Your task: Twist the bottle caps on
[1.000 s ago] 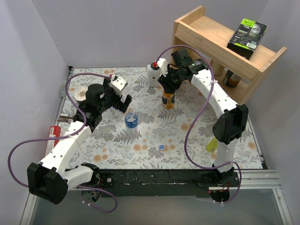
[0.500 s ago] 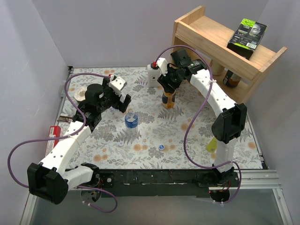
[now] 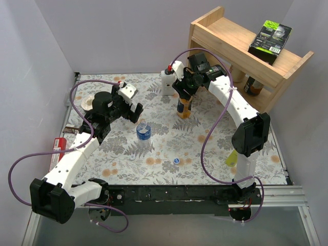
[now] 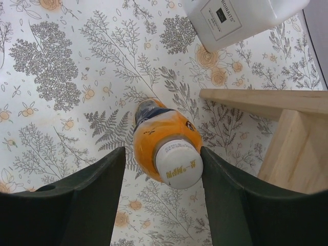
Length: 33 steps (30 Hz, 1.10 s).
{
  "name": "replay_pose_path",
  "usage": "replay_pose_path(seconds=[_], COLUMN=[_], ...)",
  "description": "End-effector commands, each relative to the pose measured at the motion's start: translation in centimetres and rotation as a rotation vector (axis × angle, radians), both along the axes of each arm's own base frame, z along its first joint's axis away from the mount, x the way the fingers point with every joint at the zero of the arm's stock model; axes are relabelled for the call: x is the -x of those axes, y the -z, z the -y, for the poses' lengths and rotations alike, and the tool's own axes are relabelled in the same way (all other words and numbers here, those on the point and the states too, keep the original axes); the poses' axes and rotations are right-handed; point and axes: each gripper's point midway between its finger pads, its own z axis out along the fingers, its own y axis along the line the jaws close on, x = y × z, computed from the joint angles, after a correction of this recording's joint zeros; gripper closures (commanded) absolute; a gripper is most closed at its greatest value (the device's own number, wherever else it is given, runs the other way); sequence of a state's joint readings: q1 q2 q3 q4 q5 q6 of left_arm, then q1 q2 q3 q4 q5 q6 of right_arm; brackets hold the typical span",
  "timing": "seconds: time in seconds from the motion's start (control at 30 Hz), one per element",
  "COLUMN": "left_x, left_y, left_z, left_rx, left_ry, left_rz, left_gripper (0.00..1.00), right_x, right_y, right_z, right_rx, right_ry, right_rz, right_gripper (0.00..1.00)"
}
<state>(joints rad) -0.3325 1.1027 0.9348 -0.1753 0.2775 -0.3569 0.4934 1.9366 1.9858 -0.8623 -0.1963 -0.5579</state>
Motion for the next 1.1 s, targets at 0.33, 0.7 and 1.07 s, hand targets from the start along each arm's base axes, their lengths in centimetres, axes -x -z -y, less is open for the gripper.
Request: replay_pose_path(seconds=[0.33, 0.7, 1.07], left_x=[0.4, 0.6, 3.6], left_y=[-1.9, -7.4, -8.3], left_z=[-0.6, -4.3, -9.8], left_rx=[0.068, 0.287, 0.407], left_ry=[-0.026, -0.167, -0.320], left_rz=[0.035, 0.028, 0.020], left_gripper=[0.02, 0.02, 0.02], right_x=[-1.5, 5.1, 18.0], right_y=[-2.1, -10.2, -7.8], right_z=[-0.5, -5.5, -12.5], right_rx=[-0.045, -0.420, -0.549], right_ry=[-0.004, -0.267, -0.596], right_rz=[0.099, 0.110, -0.033], right_gripper=[0.26, 0.12, 0.14])
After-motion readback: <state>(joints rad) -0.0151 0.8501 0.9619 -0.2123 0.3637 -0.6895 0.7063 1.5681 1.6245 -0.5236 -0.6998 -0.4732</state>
